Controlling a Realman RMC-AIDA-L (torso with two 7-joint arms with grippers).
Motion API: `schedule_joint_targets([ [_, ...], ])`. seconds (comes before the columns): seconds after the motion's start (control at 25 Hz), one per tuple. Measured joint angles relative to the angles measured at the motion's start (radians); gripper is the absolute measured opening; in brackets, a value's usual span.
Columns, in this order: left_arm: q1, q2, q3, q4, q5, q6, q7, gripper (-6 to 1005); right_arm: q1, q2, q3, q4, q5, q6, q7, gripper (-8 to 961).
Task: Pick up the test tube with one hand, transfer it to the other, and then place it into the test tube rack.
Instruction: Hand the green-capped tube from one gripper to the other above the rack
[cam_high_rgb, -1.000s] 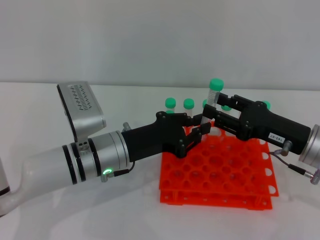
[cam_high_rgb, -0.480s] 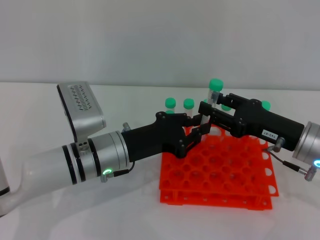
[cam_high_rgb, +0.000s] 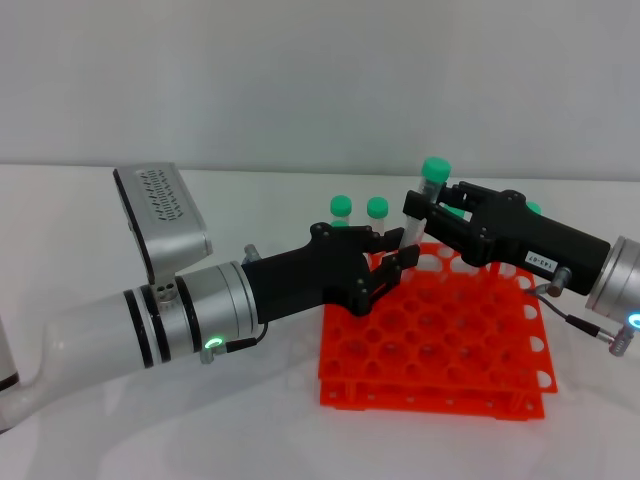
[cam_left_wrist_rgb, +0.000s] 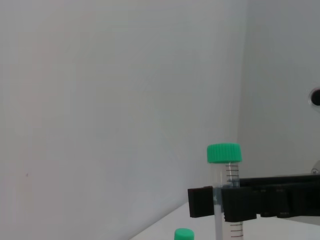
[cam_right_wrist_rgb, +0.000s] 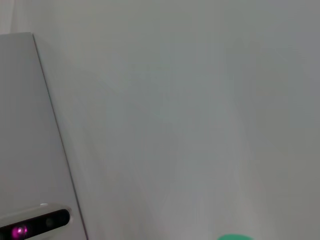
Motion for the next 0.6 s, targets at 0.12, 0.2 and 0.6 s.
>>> schedule_joint_targets([
  [0.12, 0.000, 0.000, 0.000, 0.000, 0.000, 0.000, 0.001, 200, -0.002, 0.000, 0.000, 0.000, -0.001, 0.000, 0.000, 387],
  [0.2, 0.000, 0.000, 0.000, 0.000, 0.000, -0.001, 0.001, 200, -0.002, -0.001, 0.000, 0.000, -0.001, 0.001, 0.000, 367],
  [0.6, 0.000, 0.000, 0.000, 0.000, 0.000, -0.001, 0.002, 197, -0.004, -0.004, -0.001, 0.000, -0.002, 0.000, 0.000, 216],
])
